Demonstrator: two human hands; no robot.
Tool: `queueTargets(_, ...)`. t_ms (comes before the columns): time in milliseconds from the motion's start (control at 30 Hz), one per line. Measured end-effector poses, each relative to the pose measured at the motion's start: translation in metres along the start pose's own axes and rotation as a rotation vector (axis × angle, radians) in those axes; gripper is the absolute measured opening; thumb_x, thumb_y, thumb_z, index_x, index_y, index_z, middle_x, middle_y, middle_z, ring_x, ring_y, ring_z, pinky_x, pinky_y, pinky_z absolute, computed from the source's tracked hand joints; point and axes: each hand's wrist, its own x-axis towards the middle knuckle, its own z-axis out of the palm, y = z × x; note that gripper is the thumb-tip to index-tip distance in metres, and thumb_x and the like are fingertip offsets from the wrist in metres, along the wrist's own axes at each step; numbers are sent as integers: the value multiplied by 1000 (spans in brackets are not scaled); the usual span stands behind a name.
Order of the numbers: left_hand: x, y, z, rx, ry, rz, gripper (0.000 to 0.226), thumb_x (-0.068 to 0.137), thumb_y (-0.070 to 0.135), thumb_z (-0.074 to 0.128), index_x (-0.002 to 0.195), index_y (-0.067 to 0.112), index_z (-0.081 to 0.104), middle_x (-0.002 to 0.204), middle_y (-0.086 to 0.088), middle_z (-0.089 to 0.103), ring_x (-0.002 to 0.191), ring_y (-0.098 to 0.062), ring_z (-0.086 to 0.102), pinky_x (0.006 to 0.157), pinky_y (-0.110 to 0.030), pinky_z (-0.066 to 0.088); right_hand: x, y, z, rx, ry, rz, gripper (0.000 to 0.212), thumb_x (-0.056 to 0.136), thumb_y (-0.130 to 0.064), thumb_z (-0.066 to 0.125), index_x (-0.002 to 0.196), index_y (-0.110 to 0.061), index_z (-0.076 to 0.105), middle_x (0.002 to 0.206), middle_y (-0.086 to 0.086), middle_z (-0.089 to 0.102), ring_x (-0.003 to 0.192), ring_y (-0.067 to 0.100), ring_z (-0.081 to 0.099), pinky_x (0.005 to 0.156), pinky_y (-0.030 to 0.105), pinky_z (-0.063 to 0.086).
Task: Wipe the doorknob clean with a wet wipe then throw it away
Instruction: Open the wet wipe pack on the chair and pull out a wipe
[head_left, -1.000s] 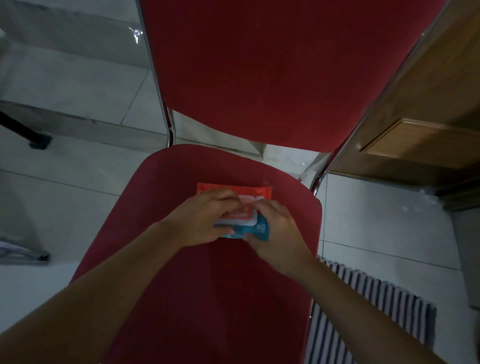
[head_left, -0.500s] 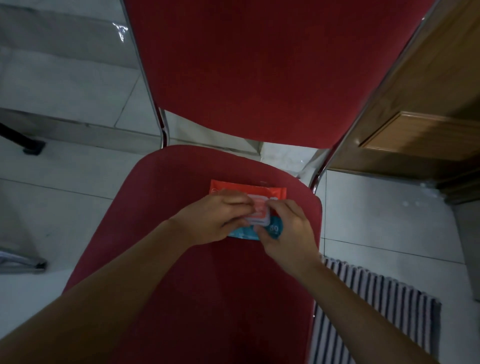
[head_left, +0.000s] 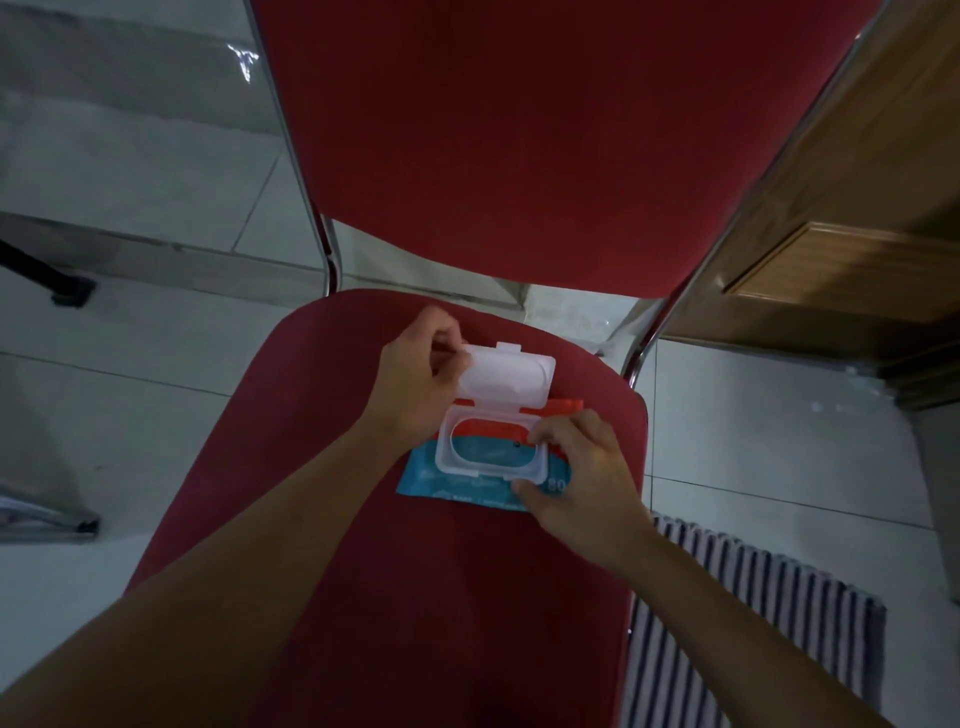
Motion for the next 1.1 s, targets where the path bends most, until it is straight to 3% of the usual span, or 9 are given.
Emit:
queueTargets(100,-8,-7,2,93,-63,46,22,81,-9,51,82,9,63,85,4,57,74,3,53,68,-2,38,0,1,2,14,16,11,36,61,-21,76,93,-20,59,98,-6,43,95,14,43,83,32,42)
queueTargets(167,-16,-11,5,129,-114,84,26,81,-9,52,94,7,67,101,-1,55,95,-8,54,77,1,35,-2,1,2,39,30,25,34,62,-20,77,93,-20,61,98,-6,44,96,13,43,84,32,40)
queueTargets(267,-23,-13,7,175,-225,91,29,76,7,69,104,12,68,132,-9,40,133,-15,27,99,4,14,-2,-1,3,79,41,45,34,62,-18,77,93,-20,64,98,-5,44,98,15,44,87,36,41)
queueTargets(333,-27,-12,8,218,-355,97,40,69,24,78,107,20,68,147,-10,21,142,-19,7,110,-11,6,-3,-2,2,95,29,57,35,63,-17,77,96,-21,65,100,-4,44,100,14,43,90,38,41)
queueTargets(433,-31,-6,9,258,-404,74,49,62,31,82,108,23,67,153,-10,4,144,-21,-6,114,-27,7,-3,-4,0,110,-5,82,37,65,-16,76,100,-23,65,103,-5,43,103,12,39,94,38,40)
queueTargets(600,-30,-6,13,259,-351,114,45,59,29,84,101,17,71,151,-15,12,142,-26,8,117,-41,20,-2,-4,-1,147,-3,126,43,63,-16,78,102,-22,61,103,-6,44,103,13,41,93,44,42)
queueTargets(767,-26,-10,14,296,-328,171,28,67,17,79,94,18,74,148,-17,19,140,-21,16,106,0,4,-2,-4,-2,160,-19,126,47,65,-17,77,109,-24,61,104,-7,42,103,11,38,95,45,41)
queueTargets(900,-26,-6,12,281,-295,170,18,67,8,78,83,14,76,144,-22,28,134,-14,17,96,9,3,-2,-3,-2,172,-25,134,45,65,-17,78,107,-22,62,105,-6,43,105,12,39,96,45,41)
queueTargets(1100,-24,2,-8,167,-300,32,11,72,1,69,76,11,70,128,-5,48,126,1,22,113,-20,9,-1,-4,-3,156,-19,130,45,62,-18,79,104,-23,63,104,-6,45,103,13,41,95,44,41)
